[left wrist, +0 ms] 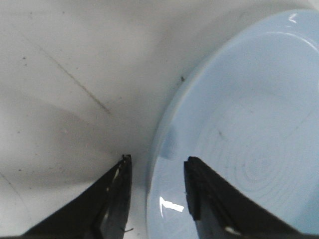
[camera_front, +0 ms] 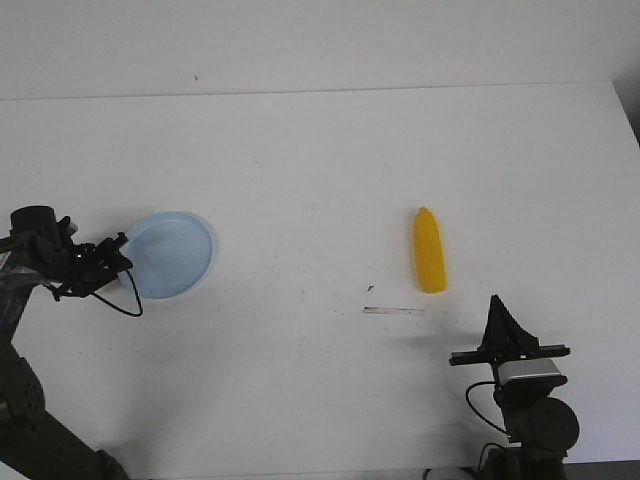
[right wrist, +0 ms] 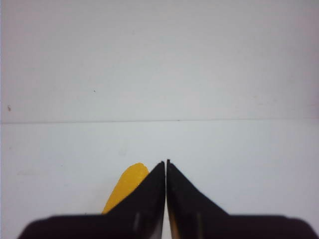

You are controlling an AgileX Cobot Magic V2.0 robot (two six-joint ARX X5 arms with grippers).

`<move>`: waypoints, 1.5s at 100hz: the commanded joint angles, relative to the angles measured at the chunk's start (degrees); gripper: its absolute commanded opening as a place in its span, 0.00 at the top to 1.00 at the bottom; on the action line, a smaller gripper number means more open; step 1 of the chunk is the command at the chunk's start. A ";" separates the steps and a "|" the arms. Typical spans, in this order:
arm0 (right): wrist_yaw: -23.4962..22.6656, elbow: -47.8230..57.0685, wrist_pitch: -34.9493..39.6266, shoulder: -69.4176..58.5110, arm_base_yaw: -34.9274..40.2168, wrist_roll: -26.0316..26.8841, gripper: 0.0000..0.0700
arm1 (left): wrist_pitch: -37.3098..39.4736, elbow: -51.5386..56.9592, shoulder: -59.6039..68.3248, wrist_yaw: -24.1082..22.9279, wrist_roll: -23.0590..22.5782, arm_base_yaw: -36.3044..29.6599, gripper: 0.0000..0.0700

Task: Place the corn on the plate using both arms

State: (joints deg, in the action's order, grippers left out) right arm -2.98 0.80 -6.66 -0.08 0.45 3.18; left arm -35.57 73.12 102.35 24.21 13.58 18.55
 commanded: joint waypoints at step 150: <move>0.02 -0.07 -0.59 0.02 0.13 -0.31 1.00 | 9.09 1.05 1.90 0.22 9.18 -40.54 1.00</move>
State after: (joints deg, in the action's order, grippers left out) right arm -2.98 0.80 -6.66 -0.08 0.45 3.18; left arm -27.00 73.23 102.52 24.27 21.04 -21.61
